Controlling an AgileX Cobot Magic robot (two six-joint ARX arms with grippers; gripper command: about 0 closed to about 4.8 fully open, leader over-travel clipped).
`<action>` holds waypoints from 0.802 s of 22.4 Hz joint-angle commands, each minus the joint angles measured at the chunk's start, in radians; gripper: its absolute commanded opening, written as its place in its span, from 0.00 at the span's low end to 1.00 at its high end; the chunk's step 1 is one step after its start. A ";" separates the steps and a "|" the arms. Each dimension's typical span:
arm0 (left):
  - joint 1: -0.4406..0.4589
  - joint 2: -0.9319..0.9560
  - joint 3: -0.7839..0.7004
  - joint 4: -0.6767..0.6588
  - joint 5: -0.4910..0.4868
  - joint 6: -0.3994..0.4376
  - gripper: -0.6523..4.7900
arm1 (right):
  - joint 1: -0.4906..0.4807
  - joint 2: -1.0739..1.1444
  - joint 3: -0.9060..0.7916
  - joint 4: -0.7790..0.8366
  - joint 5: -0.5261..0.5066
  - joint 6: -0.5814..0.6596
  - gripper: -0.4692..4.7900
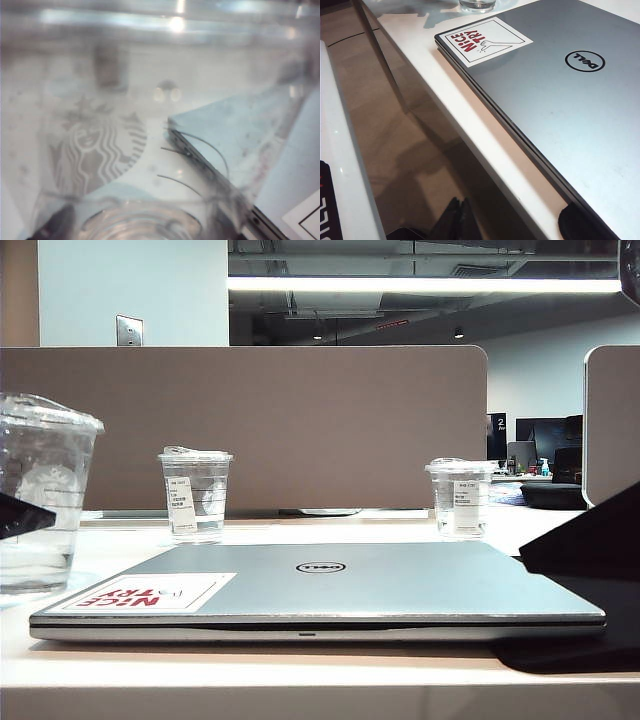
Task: Pick up the coffee cup on the middle and place it on the left side of the laptop.
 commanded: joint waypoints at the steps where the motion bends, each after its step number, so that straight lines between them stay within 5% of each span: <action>1: 0.000 0.040 0.005 0.079 0.010 -0.005 0.73 | 0.000 0.000 -0.004 0.018 -0.002 -0.001 0.08; 10: 0.000 0.061 0.008 0.087 0.006 -0.017 0.77 | -0.002 0.000 -0.004 0.018 -0.002 -0.001 0.08; 14: 0.000 0.061 0.008 0.088 0.006 -0.049 0.99 | -0.002 0.000 -0.004 0.018 -0.002 -0.001 0.08; 18: 0.000 0.061 0.007 0.092 0.014 -0.067 1.00 | -0.002 0.000 -0.004 0.018 -0.002 -0.001 0.08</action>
